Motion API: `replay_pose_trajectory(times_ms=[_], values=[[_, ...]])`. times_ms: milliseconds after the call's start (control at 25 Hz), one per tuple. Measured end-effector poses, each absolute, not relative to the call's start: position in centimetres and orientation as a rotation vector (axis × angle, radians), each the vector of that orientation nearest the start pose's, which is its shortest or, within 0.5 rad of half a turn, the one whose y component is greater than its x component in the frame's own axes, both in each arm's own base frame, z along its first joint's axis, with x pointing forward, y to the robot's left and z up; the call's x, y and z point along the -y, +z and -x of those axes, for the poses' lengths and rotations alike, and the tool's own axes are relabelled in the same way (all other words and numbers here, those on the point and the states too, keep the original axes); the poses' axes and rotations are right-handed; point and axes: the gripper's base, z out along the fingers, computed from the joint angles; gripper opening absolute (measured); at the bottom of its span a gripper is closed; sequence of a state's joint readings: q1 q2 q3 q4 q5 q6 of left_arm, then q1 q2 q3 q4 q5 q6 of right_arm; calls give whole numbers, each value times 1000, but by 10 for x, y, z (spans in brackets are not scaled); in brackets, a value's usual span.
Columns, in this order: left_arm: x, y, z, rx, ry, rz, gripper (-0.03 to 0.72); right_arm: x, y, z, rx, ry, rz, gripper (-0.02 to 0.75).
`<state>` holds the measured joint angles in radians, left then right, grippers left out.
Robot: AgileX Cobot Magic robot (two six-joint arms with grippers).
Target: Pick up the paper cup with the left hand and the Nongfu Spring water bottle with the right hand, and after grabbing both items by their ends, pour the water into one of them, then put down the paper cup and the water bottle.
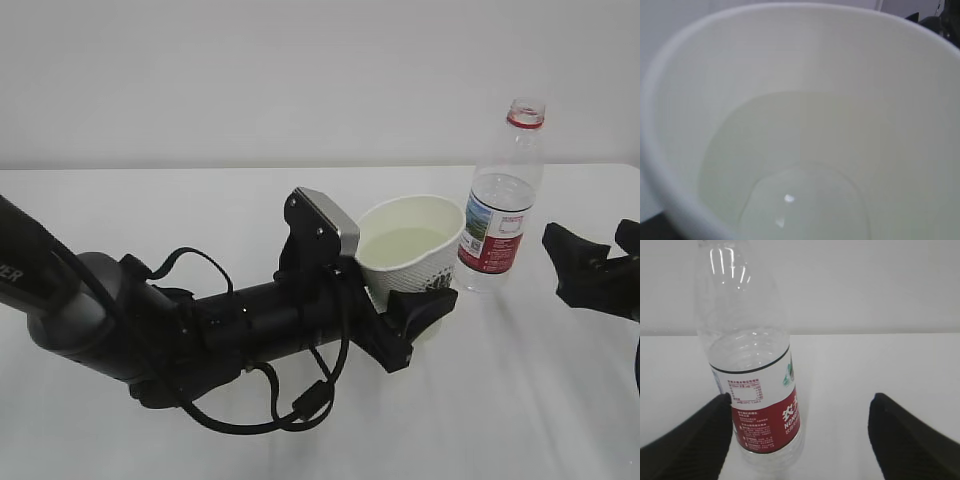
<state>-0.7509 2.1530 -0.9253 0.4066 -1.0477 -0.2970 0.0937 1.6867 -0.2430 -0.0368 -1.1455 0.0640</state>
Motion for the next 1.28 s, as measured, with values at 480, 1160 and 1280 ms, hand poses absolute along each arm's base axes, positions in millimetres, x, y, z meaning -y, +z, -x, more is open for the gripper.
replay_pose_trajectory(times_ms=[480,1160,1280], values=[[286,109,-281,-1630,-854,-636,528,-25,140,-233,-1782,119,80,619],[268,106,-294,-1656,-632,-473,528,-24,140,-234,-1782,114,70,610],[262,102,-294,-1673,-606,-449,528,-24,140,-234,-1782,113,72,610]])
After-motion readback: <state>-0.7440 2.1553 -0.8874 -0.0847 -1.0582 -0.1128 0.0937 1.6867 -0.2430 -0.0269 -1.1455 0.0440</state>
